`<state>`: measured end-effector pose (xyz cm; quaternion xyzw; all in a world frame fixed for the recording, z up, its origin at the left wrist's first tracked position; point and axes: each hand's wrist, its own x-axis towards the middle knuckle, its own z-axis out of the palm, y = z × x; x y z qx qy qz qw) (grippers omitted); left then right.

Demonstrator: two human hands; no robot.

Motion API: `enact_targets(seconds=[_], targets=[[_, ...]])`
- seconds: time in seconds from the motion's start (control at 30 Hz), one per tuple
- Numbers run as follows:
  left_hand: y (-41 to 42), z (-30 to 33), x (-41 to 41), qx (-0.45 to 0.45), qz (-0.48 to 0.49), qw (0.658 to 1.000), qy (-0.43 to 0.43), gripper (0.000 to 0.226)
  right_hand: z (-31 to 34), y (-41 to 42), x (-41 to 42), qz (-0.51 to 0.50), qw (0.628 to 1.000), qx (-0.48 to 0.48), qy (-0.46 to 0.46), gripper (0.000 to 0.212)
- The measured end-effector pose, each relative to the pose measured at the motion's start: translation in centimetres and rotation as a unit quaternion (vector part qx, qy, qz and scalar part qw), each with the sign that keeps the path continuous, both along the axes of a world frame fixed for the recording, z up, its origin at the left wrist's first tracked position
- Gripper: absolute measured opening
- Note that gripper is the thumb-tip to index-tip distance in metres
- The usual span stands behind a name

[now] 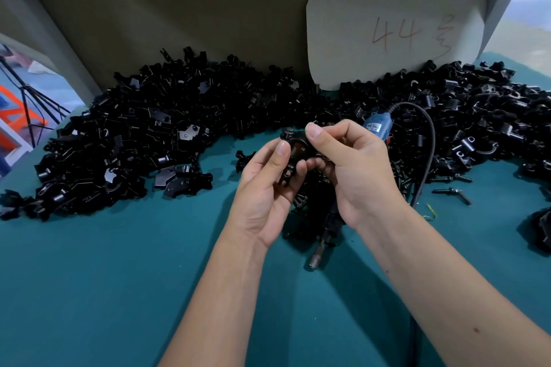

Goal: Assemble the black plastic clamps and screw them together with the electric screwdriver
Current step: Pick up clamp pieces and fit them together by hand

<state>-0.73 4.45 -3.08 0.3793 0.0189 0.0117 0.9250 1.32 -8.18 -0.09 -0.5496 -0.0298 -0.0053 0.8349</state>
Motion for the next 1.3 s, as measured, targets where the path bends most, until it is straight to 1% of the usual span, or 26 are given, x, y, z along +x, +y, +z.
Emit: enact_targets(seconds=[0.07,0.1,0.17,0.2,0.23,0.3,0.33,0.43,0.5,0.57,0.63,0.7,0.77,0.87,0.9,0.93,0.97,1.0,1.07,1.13,1.2,1.27,1.3], targets=[[-0.2,-0.1,0.0,-0.006,0.002,1.000,0.006,0.018,0.2,-0.1,-0.1,0.011,0.999,0.028,0.015,0.038],[-0.3,-0.1,0.1,-0.012,0.005,1.000,0.006,0.015,0.2,-0.1,-0.1,0.014,0.999,0.034,0.019,0.038],[-0.3,-0.1,0.1,-0.023,0.007,1.000,0.003,0.011,0.2,0.0,-0.2,0.024,1.000,0.018,0.008,0.025],[-0.2,-0.1,0.1,-0.028,0.009,1.000,0.002,0.014,0.2,0.1,-0.4,0.033,0.999,0.013,0.001,0.015],[-0.2,0.0,0.1,-0.031,0.011,0.999,0.002,0.021,0.2,0.1,-0.4,0.040,0.999,0.017,-0.005,0.010],[-0.1,0.0,0.2,-0.025,0.019,1.000,0.004,0.032,0.1,0.3,-0.5,0.035,0.999,0.023,-0.004,0.014],[-0.1,0.0,0.2,-0.016,0.022,1.000,0.005,0.030,0.1,0.3,-0.4,0.023,0.999,0.023,-0.003,0.016],[-0.3,-0.1,0.2,0.005,0.024,1.000,0.005,0.008,-0.3,0.7,-0.3,-0.025,0.999,0.022,-0.001,0.032],[-0.4,-0.1,0.2,0.006,0.025,1.000,0.006,0.007,-0.5,0.7,-0.1,-0.048,0.999,0.019,-0.004,0.038],[-0.4,-0.1,0.3,-0.004,0.021,1.000,0.005,0.007,-0.5,0.6,-0.1,-0.039,0.999,-0.025,-0.026,0.029],[-0.4,-0.1,0.3,-0.003,0.027,1.000,-0.001,0.015,-0.5,0.5,-0.2,-0.002,0.993,-0.095,-0.063,0.015],[-0.5,-0.1,0.4,0.011,0.046,0.999,-0.006,0.020,-0.7,0.4,-0.2,0.013,0.977,-0.184,-0.108,0.016],[-0.5,-0.2,0.4,0.030,0.063,0.997,-0.010,0.023,-0.7,0.3,0.0,0.004,0.954,-0.265,-0.139,0.022],[-0.5,-0.3,0.4,0.063,0.079,0.995,-0.004,0.030,-0.7,-0.1,0.3,-0.024,0.929,-0.332,-0.162,0.029],[-0.7,-0.2,0.3,0.069,0.080,0.994,0.000,0.037,-0.8,-0.2,0.3,-0.039,0.916,-0.357,-0.177,0.030],[-0.9,-0.2,0.3,0.080,0.081,0.994,0.002,0.050,-1.0,-0.2,0.3,-0.053,0.904,-0.378,-0.194,0.031],[-1.2,-0.1,0.3,0.098,0.081,0.992,0.005,0.062,-1.1,-0.3,0.2,-0.066,0.892,-0.395,-0.210,0.031],[-1.4,0.0,0.3,0.123,0.085,0.989,0.009,0.067,-1.3,-0.2,0.1,-0.077,0.882,-0.406,-0.226,0.030],[-1.7,-0.1,0.4,0.158,0.094,0.983,0.022,0.061,-1.5,0.0,-0.1,-0.080,0.867,-0.418,-0.259,0.021],[-1.8,-0.2,0.4,0.162,0.092,0.981,0.046,0.059,-1.6,0.2,-0.2,-0.069,0.856,-0.428,-0.282,0.012],[-1.8,-0.3,0.5,0.158,0.083,0.982,0.067,0.064,-1.6,0.2,-0.1,-0.064,0.853,-0.434,-0.284,0.012],[-1.8,-0.3,0.5,0.137,0.077,0.985,0.074,0.061,-1.4,0.1,-0.1,-0.035,0.851,-0.438,-0.289,0.010],[-1.8,-0.3,0.6,0.115,0.076,0.987,0.077,0.056,-1.2,0.0,-0.1,-0.009,0.847,-0.442,-0.293,0.023]])
